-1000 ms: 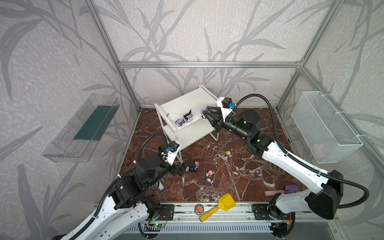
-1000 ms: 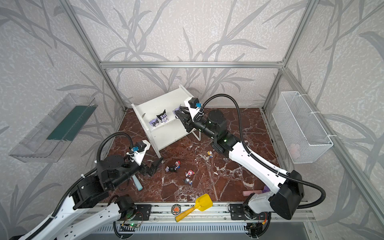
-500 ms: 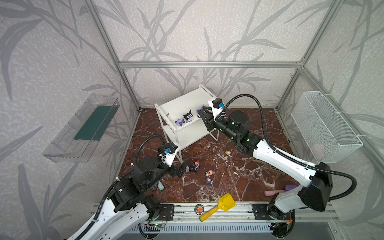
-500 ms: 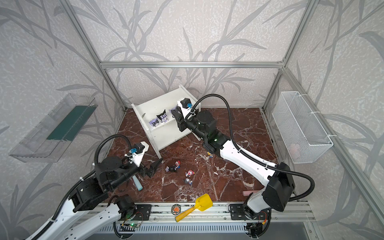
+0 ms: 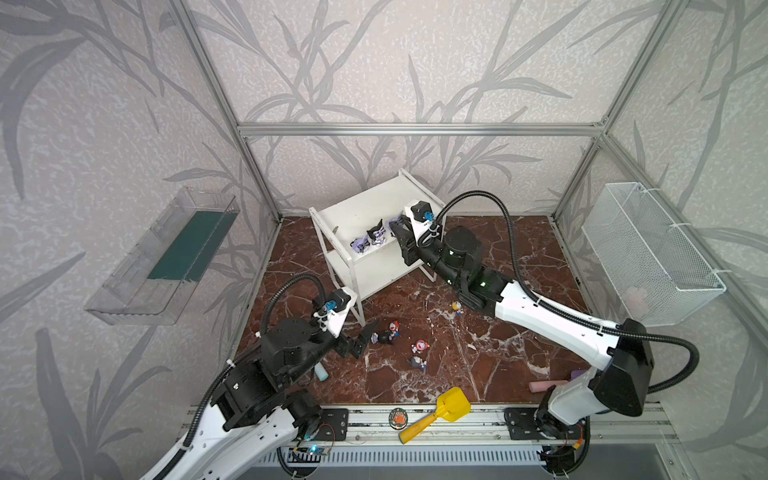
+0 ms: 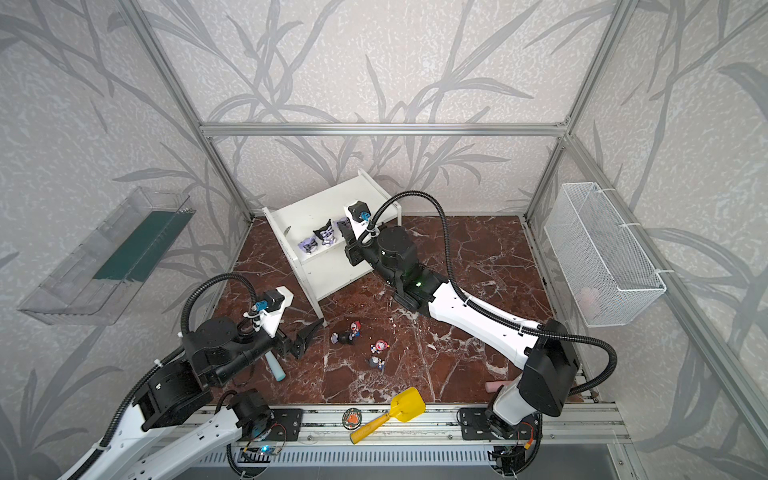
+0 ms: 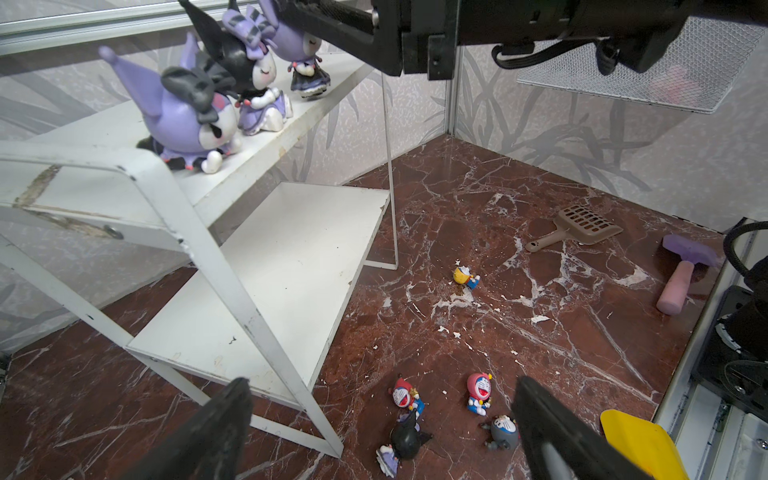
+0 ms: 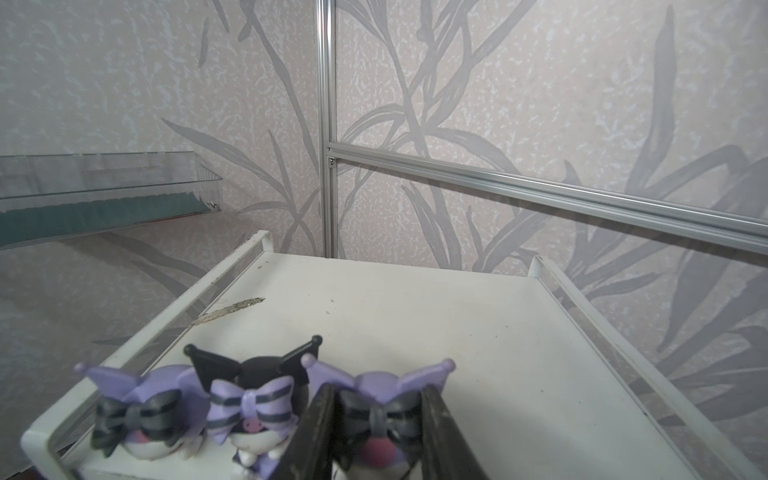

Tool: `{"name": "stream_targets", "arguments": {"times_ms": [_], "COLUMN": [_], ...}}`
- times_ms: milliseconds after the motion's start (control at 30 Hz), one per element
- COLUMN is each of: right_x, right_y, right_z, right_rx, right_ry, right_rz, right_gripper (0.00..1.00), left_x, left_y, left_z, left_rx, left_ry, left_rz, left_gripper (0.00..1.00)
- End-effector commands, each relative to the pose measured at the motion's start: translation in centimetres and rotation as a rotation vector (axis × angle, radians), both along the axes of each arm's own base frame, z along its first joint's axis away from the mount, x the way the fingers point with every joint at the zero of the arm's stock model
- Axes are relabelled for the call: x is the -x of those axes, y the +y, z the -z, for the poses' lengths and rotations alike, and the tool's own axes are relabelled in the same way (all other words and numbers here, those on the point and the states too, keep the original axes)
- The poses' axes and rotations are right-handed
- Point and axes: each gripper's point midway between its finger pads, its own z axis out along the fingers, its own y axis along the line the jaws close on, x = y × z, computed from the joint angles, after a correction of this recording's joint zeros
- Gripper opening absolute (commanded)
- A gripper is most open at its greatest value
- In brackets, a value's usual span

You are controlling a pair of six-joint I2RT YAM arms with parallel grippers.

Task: Place and organize the plastic toys onto the shelf
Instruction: 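Lower the Kuromi figure onto the top shelf beside the other Kuromis, then open the right gripper and release the Kuromi figure on the shelf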

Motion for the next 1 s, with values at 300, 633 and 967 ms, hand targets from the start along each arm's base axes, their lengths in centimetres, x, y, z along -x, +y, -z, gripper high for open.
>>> {"name": "stream_targets", "arguments": {"times_ms": [300, 633, 967], "right_x": [-0.5, -1.1, -1.2], "right_y": [-0.7, -0.5, -0.7], "right_z": [-1.9, -1.0, -0.7], "right_rx": [-0.044, -0.038, -0.044], "right_ry": [-0.064, -0.048, -0.045], "right_rz": [0.064, 0.072, 0.078], "right_gripper": [0.26, 0.27, 0.47], "left_x": [0.1, 0.0, 0.0], "left_y": [0.0, 0.0, 0.1], "left_z": [0.5, 0.6, 0.5], "left_rx": [-0.010, -0.013, -0.009], "left_ry": [0.004, 0.005, 0.002], "left_rz": [0.006, 0.005, 0.003], "left_gripper": [0.99, 0.99, 0.99]}}
